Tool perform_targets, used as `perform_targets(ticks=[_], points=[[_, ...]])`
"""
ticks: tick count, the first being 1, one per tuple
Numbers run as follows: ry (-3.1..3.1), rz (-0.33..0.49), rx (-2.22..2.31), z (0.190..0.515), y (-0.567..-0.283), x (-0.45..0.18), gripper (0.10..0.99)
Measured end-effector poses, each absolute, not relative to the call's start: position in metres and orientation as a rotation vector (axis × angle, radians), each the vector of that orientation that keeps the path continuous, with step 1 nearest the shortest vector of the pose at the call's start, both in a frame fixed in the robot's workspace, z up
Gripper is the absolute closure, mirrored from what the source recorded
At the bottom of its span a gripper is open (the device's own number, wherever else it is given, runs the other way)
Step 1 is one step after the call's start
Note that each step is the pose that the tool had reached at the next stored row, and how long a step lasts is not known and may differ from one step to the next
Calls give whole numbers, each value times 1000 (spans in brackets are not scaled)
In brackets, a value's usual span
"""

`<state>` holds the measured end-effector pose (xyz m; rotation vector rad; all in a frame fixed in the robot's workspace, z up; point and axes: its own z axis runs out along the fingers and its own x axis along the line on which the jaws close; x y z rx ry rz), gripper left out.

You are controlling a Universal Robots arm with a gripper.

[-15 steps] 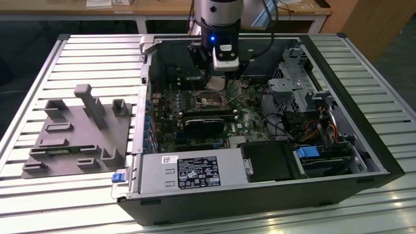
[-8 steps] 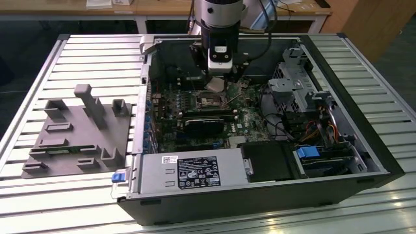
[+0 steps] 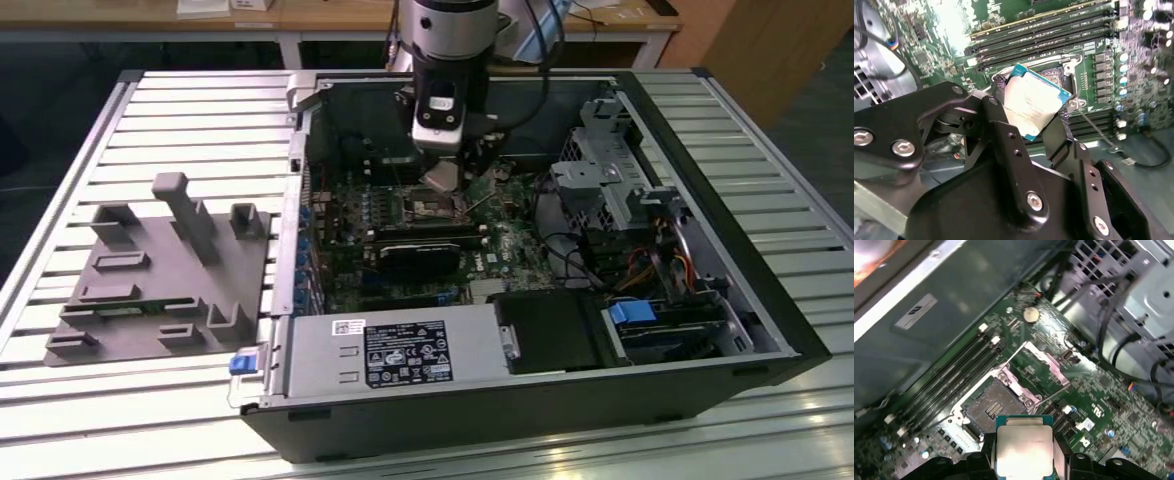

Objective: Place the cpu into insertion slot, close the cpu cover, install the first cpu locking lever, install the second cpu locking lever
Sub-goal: 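Place the cpu into insertion slot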

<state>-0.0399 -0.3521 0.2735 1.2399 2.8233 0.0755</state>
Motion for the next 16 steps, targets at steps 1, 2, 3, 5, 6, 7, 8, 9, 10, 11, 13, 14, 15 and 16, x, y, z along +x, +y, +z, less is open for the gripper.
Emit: perform_targets(ticks=[1,2,3,5,6,7,8,9,10,11,13,14,15,16], points=[[2812,75,1265,273,-352,-40,545],[2800,74,1290,273,-352,-40,545],[2788,73,1315,272,-352,-40,545],[2762,71,1367,272,-352,-40,545],[2749,70,1392,271,-352,-40,545],[2736,70,1416,271,-352,-40,545],[2723,69,1441,270,-352,-40,545],[2709,68,1465,270,-352,-40,545],[2696,67,1489,269,-352,-40,545],[2682,66,1513,269,-352,-40,545],[2652,64,1563,268,-352,-40,545],[2638,63,1586,267,-352,-40,545],[2623,63,1610,267,-352,-40,545],[2608,62,1633,266,-352,-40,545]])
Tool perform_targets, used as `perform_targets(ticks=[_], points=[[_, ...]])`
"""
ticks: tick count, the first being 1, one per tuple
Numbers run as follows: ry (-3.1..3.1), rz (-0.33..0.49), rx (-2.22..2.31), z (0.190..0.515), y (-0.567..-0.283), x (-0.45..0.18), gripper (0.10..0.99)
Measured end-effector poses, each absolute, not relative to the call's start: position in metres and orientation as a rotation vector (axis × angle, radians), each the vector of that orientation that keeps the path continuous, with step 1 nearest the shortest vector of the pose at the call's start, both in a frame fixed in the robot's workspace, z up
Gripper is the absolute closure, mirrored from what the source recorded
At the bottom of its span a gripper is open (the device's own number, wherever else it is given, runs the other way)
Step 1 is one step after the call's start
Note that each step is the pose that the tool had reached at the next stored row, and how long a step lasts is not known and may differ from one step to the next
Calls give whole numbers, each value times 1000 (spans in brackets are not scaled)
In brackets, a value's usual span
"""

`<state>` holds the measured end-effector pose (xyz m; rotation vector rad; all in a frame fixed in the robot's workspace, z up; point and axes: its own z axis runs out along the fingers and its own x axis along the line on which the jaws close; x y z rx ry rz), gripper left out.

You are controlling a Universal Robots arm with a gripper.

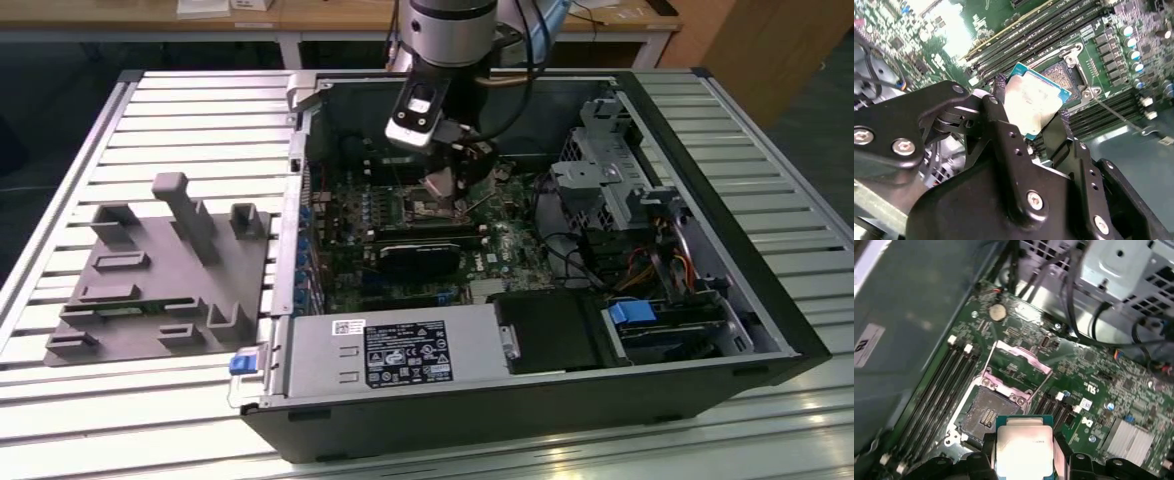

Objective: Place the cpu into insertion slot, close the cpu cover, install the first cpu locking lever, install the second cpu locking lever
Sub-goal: 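Place the cpu into insertion slot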

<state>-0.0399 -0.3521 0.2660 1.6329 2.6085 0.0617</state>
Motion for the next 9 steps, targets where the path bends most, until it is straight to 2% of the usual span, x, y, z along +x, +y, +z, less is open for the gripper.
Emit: perform_targets(ticks=[9], points=[[2463,53,1840,261,-352,-40,545]])
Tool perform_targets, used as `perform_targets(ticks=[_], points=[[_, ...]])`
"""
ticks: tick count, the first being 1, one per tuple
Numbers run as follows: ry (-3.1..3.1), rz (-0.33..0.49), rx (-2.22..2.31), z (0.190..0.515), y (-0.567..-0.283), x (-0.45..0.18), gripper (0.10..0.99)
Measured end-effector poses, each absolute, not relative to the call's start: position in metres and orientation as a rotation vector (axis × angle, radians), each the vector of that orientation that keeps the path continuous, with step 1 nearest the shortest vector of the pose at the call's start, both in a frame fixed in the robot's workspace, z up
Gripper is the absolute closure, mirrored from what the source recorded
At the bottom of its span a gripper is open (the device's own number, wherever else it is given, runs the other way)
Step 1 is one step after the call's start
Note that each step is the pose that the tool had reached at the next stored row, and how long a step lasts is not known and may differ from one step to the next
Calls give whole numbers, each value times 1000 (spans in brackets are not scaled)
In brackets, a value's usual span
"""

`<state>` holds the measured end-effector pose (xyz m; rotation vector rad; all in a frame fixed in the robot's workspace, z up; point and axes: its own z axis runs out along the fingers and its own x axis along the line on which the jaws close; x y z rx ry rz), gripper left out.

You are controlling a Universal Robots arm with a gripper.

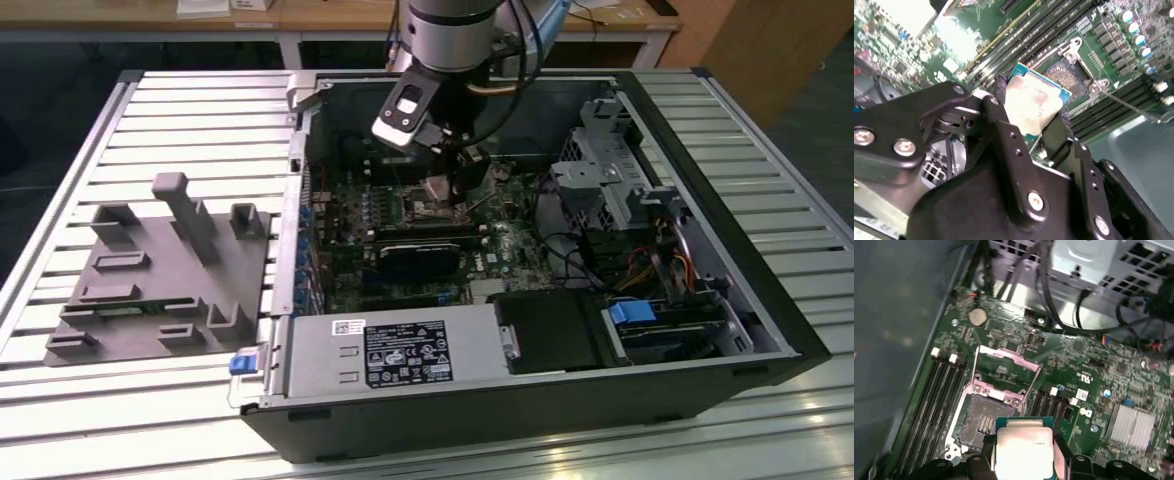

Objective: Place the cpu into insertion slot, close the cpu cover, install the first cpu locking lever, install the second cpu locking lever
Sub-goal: 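Place the cpu into insertion slot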

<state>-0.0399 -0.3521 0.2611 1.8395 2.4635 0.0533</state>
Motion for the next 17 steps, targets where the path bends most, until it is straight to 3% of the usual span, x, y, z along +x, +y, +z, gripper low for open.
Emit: perform_targets(ticks=[17], points=[[2293,44,2045,250,-346,-43,545]])
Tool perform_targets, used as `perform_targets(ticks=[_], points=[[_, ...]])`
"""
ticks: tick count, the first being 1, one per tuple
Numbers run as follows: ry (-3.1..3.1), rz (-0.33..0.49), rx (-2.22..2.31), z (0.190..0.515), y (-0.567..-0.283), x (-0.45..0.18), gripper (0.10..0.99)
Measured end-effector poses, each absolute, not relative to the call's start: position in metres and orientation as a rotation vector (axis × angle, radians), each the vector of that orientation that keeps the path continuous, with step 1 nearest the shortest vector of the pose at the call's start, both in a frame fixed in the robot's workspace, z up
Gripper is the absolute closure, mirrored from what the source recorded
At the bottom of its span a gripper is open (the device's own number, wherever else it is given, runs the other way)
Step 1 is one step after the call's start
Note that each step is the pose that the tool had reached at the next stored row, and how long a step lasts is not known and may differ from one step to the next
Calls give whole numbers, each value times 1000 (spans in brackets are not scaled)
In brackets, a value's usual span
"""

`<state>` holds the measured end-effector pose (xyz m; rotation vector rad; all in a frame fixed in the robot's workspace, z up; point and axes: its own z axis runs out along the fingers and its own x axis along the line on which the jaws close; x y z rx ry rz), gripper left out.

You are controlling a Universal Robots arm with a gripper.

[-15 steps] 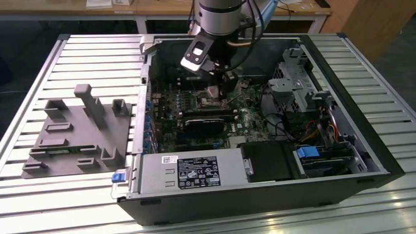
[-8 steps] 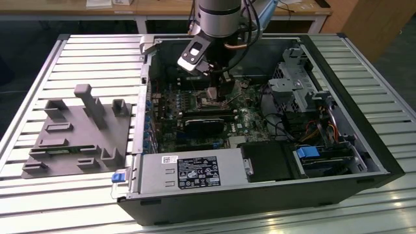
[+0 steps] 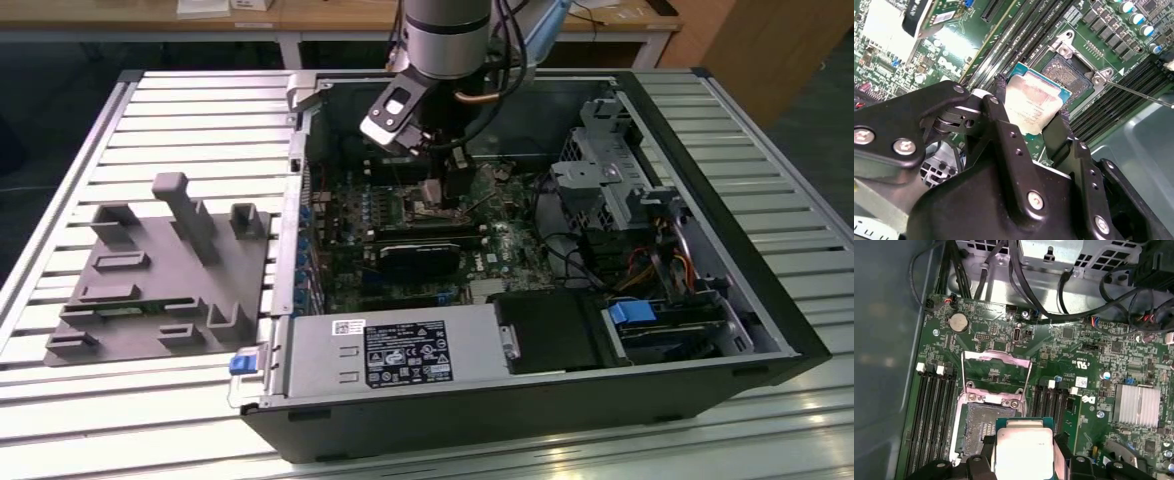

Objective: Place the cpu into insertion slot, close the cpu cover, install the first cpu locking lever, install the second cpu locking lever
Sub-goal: 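Place the cpu into insertion slot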

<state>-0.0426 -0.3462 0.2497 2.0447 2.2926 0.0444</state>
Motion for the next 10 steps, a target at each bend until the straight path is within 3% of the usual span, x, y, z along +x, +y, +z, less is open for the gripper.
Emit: perform_targets(ticks=[10], points=[[2238,42,2104,244,-338,-43,545]])
